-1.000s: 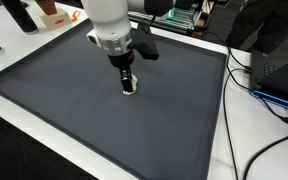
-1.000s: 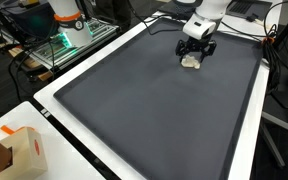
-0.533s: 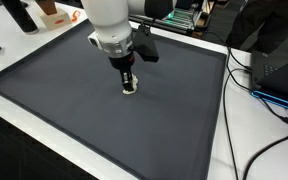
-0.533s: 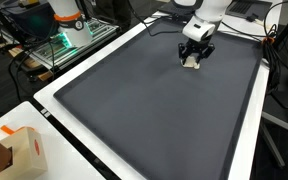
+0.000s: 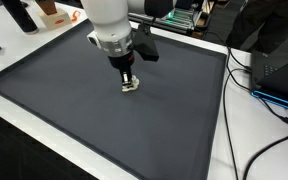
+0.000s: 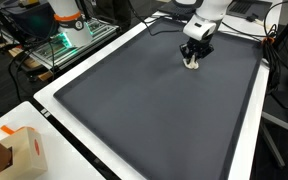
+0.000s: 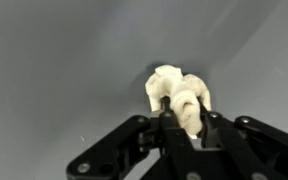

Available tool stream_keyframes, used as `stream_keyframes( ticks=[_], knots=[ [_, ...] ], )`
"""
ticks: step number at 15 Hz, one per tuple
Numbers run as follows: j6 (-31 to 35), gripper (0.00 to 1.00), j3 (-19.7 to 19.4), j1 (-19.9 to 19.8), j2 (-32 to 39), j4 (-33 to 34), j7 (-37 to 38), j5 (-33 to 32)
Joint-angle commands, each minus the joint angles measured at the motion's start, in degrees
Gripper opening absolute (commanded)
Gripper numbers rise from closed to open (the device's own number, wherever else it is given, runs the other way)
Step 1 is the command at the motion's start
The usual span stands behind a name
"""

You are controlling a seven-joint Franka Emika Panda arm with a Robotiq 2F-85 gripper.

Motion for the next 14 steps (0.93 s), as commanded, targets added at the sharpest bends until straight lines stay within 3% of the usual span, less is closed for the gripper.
stream_keyframes(
  ticks=[1,12,13,14],
  knots=[
    [0.18,0.03,-0.08,-0.08,0.74,-0.13,1.06,0.79],
    [-0.71,0.04,0.09,-0.11,0.79,0.27,0.85,0.48],
    [-0.34,0.41,0.46,-0.39,0.78,0.23,0.53,1.07],
    [-0.48,0.42,0.32,-0.26,0.75,0.24,0.60,0.78]
  ],
)
